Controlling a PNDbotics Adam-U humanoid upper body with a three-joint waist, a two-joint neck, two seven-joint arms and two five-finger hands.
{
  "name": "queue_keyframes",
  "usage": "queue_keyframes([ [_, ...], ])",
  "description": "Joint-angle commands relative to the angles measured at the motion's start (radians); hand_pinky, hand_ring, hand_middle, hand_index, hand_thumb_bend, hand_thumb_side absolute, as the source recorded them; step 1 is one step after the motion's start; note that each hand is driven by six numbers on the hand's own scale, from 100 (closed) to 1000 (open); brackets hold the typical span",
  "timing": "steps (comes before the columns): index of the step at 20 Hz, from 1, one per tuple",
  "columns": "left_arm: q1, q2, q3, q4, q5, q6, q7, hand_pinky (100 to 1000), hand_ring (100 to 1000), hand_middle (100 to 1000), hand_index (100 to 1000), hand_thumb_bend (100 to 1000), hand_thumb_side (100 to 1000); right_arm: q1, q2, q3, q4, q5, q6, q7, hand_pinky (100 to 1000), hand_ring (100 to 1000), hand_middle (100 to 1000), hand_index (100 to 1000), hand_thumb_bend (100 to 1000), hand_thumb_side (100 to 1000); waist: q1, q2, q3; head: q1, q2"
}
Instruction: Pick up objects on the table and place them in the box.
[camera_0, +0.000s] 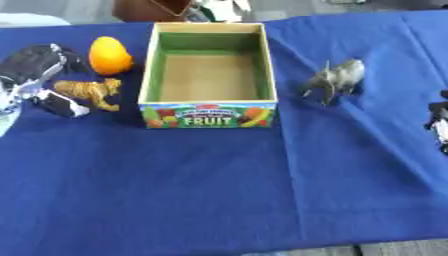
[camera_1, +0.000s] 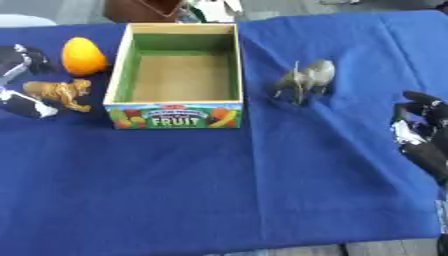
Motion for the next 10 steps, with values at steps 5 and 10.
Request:
queue_keyframes([
  [5, -0.016, 0.025, 0.003, 0.0, -0.003, -0.002, -0.011, 661, 556, 511, 661, 637, 274, -0.011, -0.013, -0.004, -0.011, 0.002, -0.003, 0.004, 593, 796, 603, 814, 100, 270, 0.0, -0.013, -0.002, -0.001, -0.009],
  [10, -0.017, 0.022, 0.001, 0.007, 0.005, -0.004, -0.02, 645, 534, 489, 638, 616, 270, -0.012, -0.013, -0.003, -0.01, 0.002, -0.004, 0.005, 594, 797, 603, 814, 100, 269, 0.0, -0.013, -0.001, -0.002, -0.009],
])
